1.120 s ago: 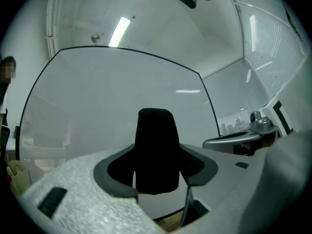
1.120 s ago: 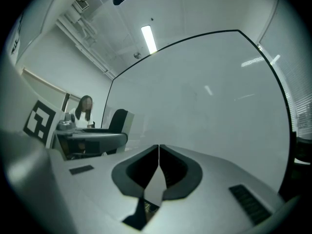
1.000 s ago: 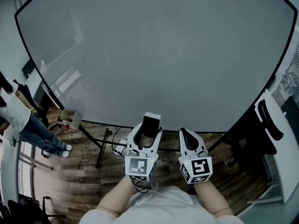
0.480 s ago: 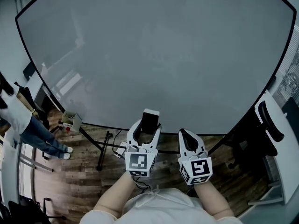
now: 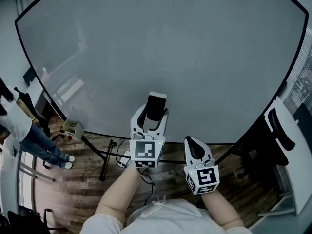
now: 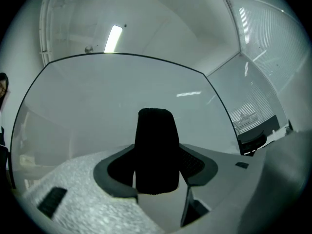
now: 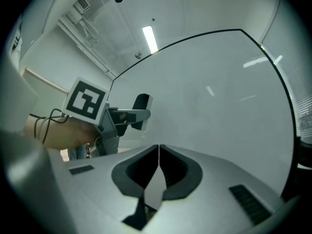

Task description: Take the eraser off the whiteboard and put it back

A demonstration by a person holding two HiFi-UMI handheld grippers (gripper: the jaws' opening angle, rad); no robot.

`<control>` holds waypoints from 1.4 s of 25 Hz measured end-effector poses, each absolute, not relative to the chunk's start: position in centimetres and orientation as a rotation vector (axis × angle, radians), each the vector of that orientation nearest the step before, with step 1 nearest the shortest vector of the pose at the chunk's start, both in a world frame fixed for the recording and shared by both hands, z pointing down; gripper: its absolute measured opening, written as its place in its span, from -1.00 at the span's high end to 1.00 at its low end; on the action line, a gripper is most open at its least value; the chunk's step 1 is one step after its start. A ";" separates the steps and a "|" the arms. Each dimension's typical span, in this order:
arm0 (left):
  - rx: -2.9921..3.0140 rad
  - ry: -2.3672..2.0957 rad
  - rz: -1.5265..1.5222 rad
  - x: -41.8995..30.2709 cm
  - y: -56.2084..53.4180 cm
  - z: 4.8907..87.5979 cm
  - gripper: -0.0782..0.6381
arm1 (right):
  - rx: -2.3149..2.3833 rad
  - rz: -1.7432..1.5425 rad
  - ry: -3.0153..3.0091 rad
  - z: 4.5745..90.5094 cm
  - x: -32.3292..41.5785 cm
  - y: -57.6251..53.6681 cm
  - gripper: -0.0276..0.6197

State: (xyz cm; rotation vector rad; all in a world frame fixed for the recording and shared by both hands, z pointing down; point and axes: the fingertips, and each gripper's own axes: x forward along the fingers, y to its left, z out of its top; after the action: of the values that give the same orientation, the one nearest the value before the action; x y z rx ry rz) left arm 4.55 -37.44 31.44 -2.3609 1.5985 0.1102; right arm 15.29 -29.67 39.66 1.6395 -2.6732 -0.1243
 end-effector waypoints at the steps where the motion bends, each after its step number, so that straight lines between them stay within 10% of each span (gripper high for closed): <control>1: -2.357 1.592 0.110 4.7 -37.9 31.0 0.06 | 1.638 -0.125 -2.673 39.7 15.3 -29.8 0.83; 35: -2.275 1.651 0.189 4.7 -40.3 29.6 0.01 | 1.618 -0.081 -2.670 40.8 17.0 -32.7 0.83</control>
State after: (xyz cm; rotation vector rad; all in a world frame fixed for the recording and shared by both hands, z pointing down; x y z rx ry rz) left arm 4.73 -40.32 29.65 -2.2748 1.6506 0.1889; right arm 17.02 -32.67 40.76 1.6177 -2.6700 -0.0807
